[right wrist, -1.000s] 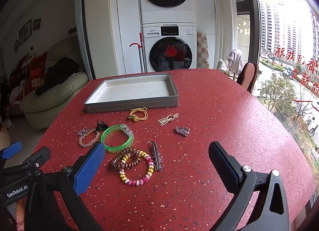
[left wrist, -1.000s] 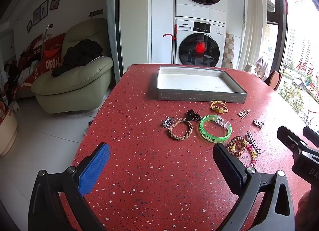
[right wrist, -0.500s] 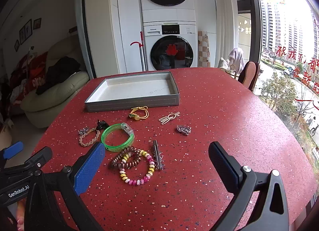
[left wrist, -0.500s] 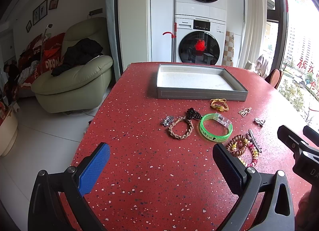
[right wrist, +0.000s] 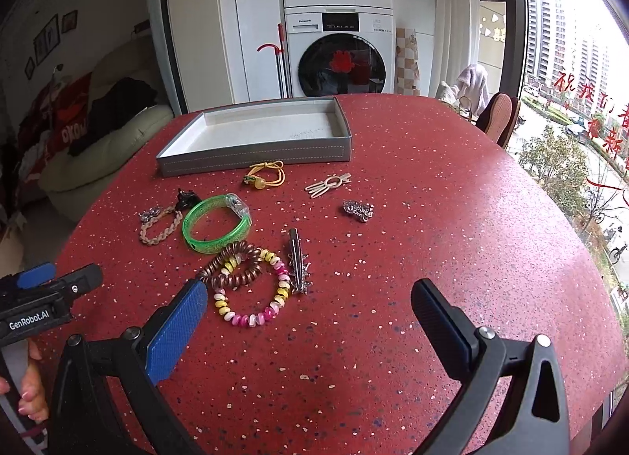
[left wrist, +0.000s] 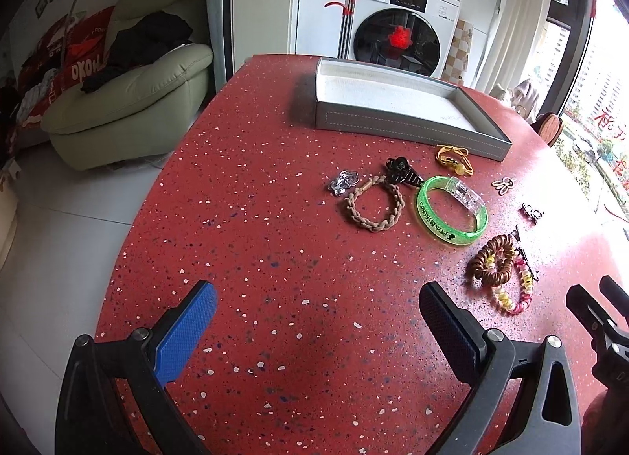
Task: Organize jewelry
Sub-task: 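Grasp the braided tan bracelet with the left tool while the right tool grasps the purple heart pendant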
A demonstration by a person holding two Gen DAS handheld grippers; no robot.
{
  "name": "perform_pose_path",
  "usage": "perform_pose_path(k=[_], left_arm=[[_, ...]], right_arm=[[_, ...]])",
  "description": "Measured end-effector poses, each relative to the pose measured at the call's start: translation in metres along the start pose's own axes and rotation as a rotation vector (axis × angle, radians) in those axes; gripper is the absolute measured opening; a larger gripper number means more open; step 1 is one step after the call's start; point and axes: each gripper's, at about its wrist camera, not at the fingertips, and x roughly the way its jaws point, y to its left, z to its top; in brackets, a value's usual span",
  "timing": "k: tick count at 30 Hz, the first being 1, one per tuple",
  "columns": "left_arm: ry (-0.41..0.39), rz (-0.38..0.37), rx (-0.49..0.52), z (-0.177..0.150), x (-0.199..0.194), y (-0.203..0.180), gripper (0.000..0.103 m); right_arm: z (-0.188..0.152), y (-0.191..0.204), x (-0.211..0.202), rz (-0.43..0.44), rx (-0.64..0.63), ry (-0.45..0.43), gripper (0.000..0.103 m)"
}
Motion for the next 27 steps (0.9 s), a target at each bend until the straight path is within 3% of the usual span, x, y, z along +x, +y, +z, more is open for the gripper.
perform_pose_path(k=[4, 14, 16, 20, 22, 24, 26, 27], left_arm=[[0.036, -0.014, -0.001, 0.015, 0.017, 0.0, 0.103], [0.114, -0.029, 0.021, 0.046, 0.065, -0.022, 0.102], [0.126, -0.018, 0.026, 0.047, 0.073, -0.025, 0.096], [0.113, 0.0, 0.04, 0.053, 0.077, -0.03, 0.096], [0.105, 0.009, 0.049, 0.053, 0.077, -0.034, 0.09], [0.097, 0.027, 0.073, 0.052, 0.077, -0.037, 0.087], [0.083, 0.025, 0.089, 0.05, 0.074, -0.039, 0.079], [0.078, 0.021, 0.099, 0.05, 0.073, -0.041, 0.07]], right_arm=[[0.008, -0.015, 0.012, -0.007, 0.018, 0.068, 0.103], [0.068, -0.043, 0.062, -0.038, -0.012, 0.181, 0.103], [0.074, -0.045, 0.075, -0.038, -0.027, 0.198, 0.103], [0.077, -0.045, 0.103, -0.027, -0.061, 0.253, 0.093], [0.075, -0.043, 0.117, -0.017, -0.081, 0.28, 0.084], [0.076, -0.041, 0.116, -0.021, -0.092, 0.253, 0.081], [0.077, -0.04, 0.115, -0.016, -0.09, 0.253, 0.078], [0.076, -0.039, 0.114, -0.013, -0.093, 0.25, 0.075]])
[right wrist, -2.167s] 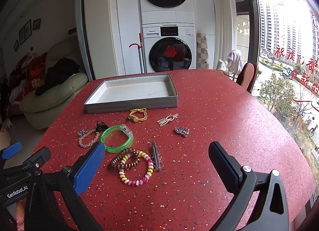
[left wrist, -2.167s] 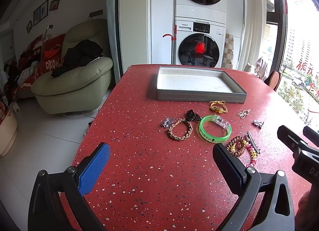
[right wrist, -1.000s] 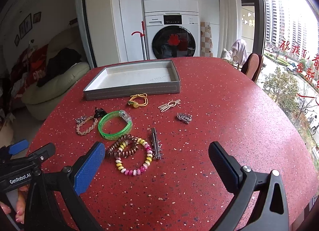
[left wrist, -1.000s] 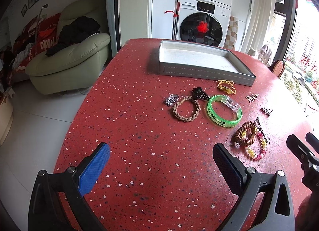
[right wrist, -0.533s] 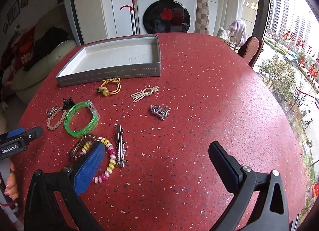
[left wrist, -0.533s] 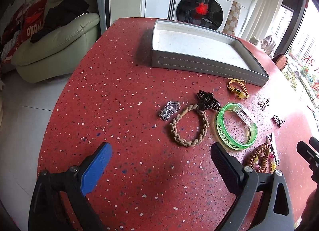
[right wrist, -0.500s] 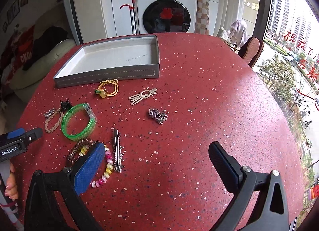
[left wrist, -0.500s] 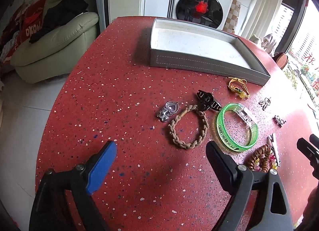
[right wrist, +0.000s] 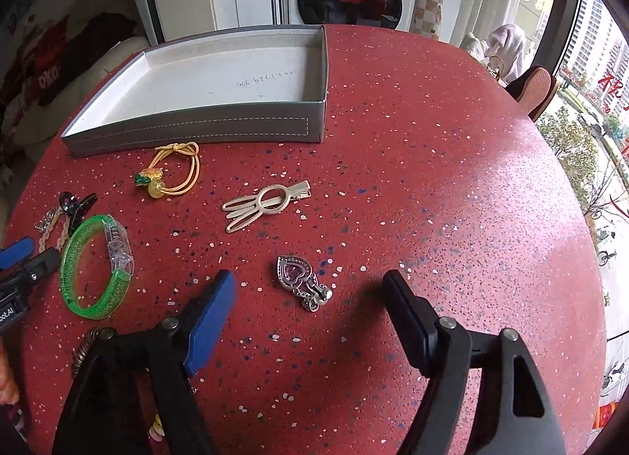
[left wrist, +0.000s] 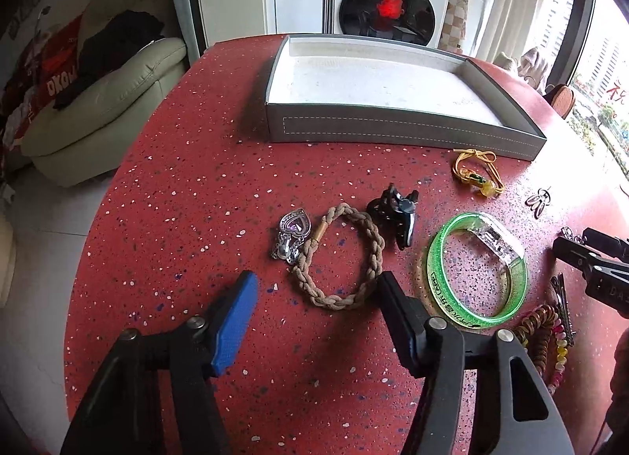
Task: Organize jewelry
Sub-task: 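Grasp the braided tan bracelet with the left tool while the right tool grasps the purple heart pendant, then carry the bracelet into the tray with the left tool while the right tool carries the pendant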
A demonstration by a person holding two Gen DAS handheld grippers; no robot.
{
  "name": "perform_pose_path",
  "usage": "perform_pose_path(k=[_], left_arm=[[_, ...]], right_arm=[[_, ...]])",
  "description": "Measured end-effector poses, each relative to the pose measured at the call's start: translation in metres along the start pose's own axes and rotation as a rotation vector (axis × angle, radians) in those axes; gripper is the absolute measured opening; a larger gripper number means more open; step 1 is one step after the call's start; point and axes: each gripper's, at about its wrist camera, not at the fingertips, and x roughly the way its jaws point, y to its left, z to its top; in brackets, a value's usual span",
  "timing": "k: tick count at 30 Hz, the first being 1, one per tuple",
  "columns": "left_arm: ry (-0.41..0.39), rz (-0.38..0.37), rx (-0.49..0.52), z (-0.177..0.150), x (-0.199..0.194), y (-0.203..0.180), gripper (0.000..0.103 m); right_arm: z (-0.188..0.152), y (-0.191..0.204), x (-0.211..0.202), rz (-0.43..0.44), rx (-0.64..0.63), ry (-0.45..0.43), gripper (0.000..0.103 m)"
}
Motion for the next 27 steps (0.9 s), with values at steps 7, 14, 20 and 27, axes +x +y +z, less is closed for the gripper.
perform_pose_path(k=[7, 14, 20, 27], left_arm=[[-0.019, -0.091, 0.019, 0.0, -0.005, 0.004, 0.028], [-0.036, -0.161, -0.01, 0.001, -0.02, 0.02, 0.026], [-0.063, -0.2, -0.018, 0.009, -0.038, 0.025, 0.026], [-0.117, -0.28, -0.024, 0.045, -0.064, 0.024, 0.026]], right_arm=[[-0.006, 0.013, -0.008, 0.022, -0.008, -0.015, 0.024], [-0.014, 0.008, -0.02, 0.088, 0.052, -0.036, 0.017], [-0.005, -0.001, -0.037, 0.148, 0.09, -0.066, 0.017], [0.026, -0.006, -0.056, 0.207, 0.109, -0.11, 0.017]])
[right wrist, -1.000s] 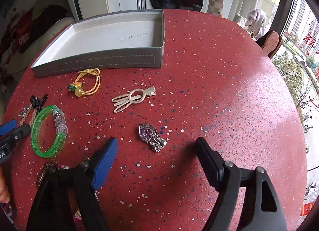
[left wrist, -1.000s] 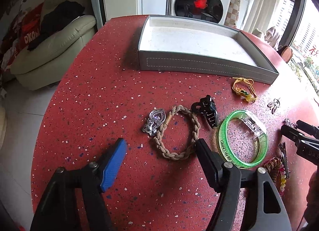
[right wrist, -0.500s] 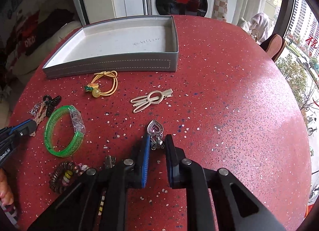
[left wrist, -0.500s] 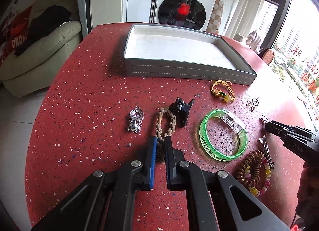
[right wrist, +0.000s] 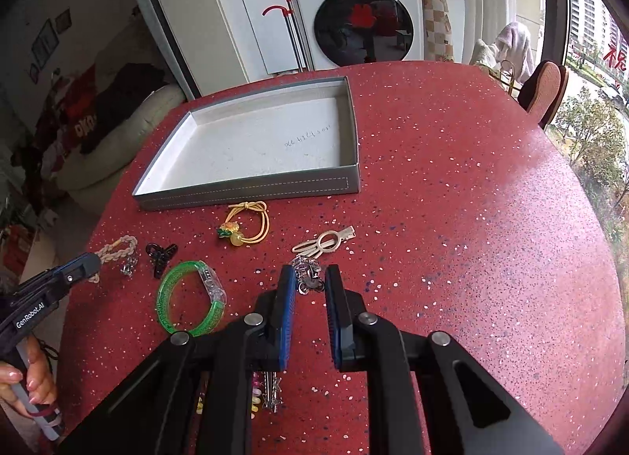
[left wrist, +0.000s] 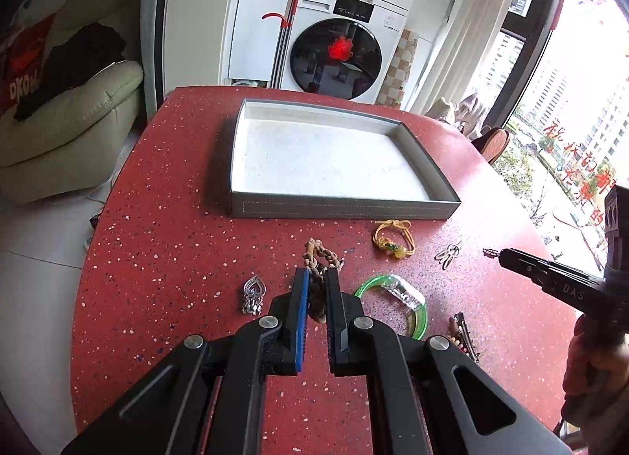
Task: Organize jewelry
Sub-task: 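Carry the bracelet into the tray with the left tool while the right tool carries the pendant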
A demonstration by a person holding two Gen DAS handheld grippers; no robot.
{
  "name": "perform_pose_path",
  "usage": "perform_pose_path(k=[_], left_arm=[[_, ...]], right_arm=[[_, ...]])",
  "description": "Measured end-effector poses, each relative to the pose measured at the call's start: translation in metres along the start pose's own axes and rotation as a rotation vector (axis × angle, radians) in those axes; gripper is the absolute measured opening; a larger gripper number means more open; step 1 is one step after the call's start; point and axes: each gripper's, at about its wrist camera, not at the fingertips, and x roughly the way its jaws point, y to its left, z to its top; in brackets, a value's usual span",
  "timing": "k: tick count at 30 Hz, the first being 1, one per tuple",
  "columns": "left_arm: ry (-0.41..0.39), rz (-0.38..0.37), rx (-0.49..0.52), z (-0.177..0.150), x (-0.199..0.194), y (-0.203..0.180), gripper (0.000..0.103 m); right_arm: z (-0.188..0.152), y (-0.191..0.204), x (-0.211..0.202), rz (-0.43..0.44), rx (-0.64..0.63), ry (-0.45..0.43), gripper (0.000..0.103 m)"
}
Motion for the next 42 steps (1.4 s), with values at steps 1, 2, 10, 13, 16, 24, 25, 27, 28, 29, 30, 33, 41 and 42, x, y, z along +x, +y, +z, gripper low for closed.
perform_pose_path(k=[1, 2, 10, 13, 16, 24, 25, 27, 28, 29, 30, 33, 41, 42], left_arm=[[-0.01, -0.013, -0.001, 0.007, -0.003, -0.001, 0.026], [-0.02, -0.021, 0.001, 0.015, -0.005, -0.003, 0.026], [-0.092, -0.001, 0.091, 0.088, -0.002, -0.018, 0.026], [-0.106, 0.015, 0.109, 0.117, 0.013, -0.019, 0.026], [-0.107, 0.048, 0.122, 0.141, 0.038, -0.017, 0.026], [-0.026, 0.125, 0.09, 0.162, 0.13, 0.004, 0.026], [-0.011, 0.139, 0.094, 0.159, 0.14, 0.006, 0.026], [0.016, 0.159, 0.101, 0.152, 0.158, 0.01, 0.026], [0.026, 0.171, 0.107, 0.148, 0.165, 0.011, 0.026], [0.035, 0.184, 0.116, 0.145, 0.17, 0.012, 0.027], [0.044, 0.199, 0.124, 0.142, 0.175, 0.013, 0.027], [0.07, 0.228, 0.131, 0.134, 0.187, 0.015, 0.027], [0.086, 0.323, 0.161, 0.118, 0.196, 0.013, 0.049], [0.081, 0.331, 0.164, 0.117, 0.195, 0.012, 0.063]], right_arm=[[0.006, 0.001, -0.002, 0.009, -0.001, -0.007, 0.017], [0.013, 0.004, -0.005, 0.017, -0.005, -0.015, 0.017], [0.085, 0.021, -0.008, 0.053, -0.038, -0.064, 0.017], [0.11, 0.021, 0.007, 0.06, -0.03, -0.054, 0.017], [0.132, 0.018, 0.029, 0.056, -0.01, -0.039, 0.017], [0.158, 0.009, 0.106, 0.05, 0.055, 0.018, 0.017], [0.158, 0.008, 0.115, 0.044, 0.06, 0.026, 0.017], [0.157, 0.009, 0.131, 0.038, 0.065, 0.039, 0.017], [0.156, 0.009, 0.138, 0.03, 0.062, 0.044, 0.017], [0.153, 0.01, 0.144, 0.023, 0.058, 0.049, 0.017], [0.15, 0.01, 0.149, 0.019, 0.056, 0.056, 0.017], [0.141, 0.01, 0.164, 0.014, 0.06, 0.086, 0.017], [0.128, 0.012, 0.167, 0.001, 0.047, 0.092, 0.021], [0.128, 0.012, 0.166, 0.012, 0.045, 0.095, 0.027]])
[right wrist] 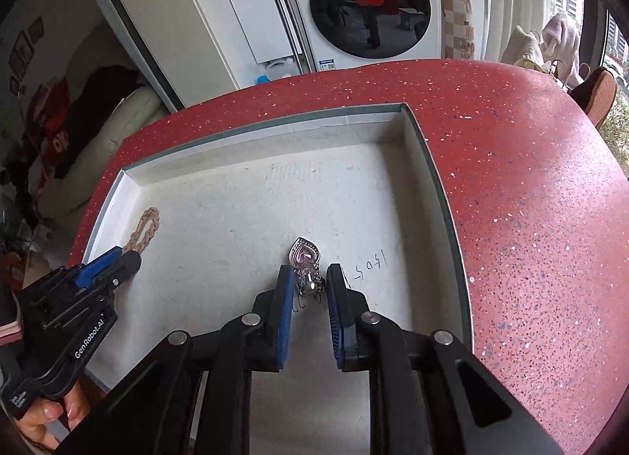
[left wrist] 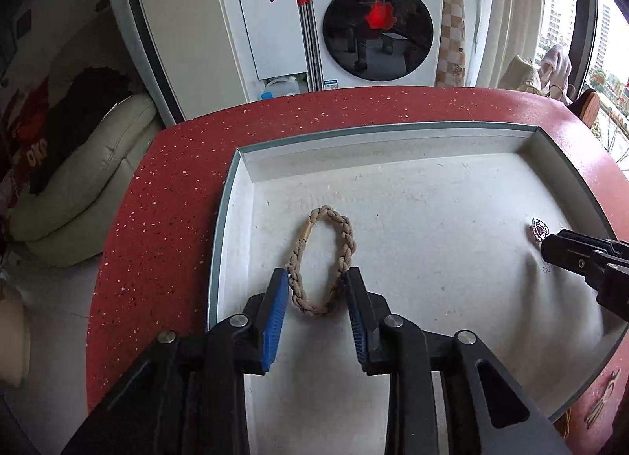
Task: Organize jewelry
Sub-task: 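Carry the bracelet into the tray with the left tool while the right tool carries the pendant, then lift both open tools out of the tray back over the table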
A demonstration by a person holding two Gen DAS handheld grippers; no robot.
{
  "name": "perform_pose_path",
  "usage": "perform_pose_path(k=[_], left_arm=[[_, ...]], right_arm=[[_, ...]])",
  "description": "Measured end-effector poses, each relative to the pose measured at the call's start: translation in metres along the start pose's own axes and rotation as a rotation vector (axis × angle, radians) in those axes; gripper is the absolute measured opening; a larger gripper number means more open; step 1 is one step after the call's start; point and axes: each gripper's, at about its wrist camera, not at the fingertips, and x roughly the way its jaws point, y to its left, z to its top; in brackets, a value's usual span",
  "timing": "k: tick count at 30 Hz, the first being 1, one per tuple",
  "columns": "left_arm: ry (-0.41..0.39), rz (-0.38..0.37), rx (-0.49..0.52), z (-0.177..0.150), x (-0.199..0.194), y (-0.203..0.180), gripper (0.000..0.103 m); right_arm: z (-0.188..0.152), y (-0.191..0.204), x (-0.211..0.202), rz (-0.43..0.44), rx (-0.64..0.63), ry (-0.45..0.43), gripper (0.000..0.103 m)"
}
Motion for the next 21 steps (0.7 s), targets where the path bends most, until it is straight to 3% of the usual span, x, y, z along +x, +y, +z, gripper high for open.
perform_pose_path(k=[1, 2, 3, 8, 10, 16, 21], left_arm=[[-0.005, 0.0, 0.002, 0.0, -0.002, -0.001, 0.075], [-0.013, 0.0, 0.006, -0.001, -0.004, -0.002, 0.076], [-0.02, 0.003, 0.012, -0.001, -0.006, -0.003, 0.076], [-0.027, -0.016, 0.015, -0.003, -0.015, -0.006, 0.077], [-0.032, -0.019, 0.005, -0.004, -0.02, -0.006, 0.103], [-0.075, -0.045, -0.014, -0.007, -0.044, -0.004, 0.103], [-0.119, -0.078, -0.008, -0.015, -0.077, 0.001, 0.103]], right_arm=[[0.001, 0.0, 0.0, 0.005, 0.001, 0.001, 0.031], [0.001, 0.0, -0.001, 0.0, 0.004, 0.002, 0.047], [0.001, 0.0, -0.003, 0.002, 0.008, -0.001, 0.054], [0.0, -0.004, -0.024, 0.057, 0.042, -0.039, 0.057], [-0.001, -0.003, -0.034, 0.068, 0.039, -0.059, 0.061], [-0.011, -0.006, -0.062, 0.099, 0.063, -0.102, 0.067], [-0.023, -0.007, -0.088, 0.125, 0.073, -0.144, 0.084]])
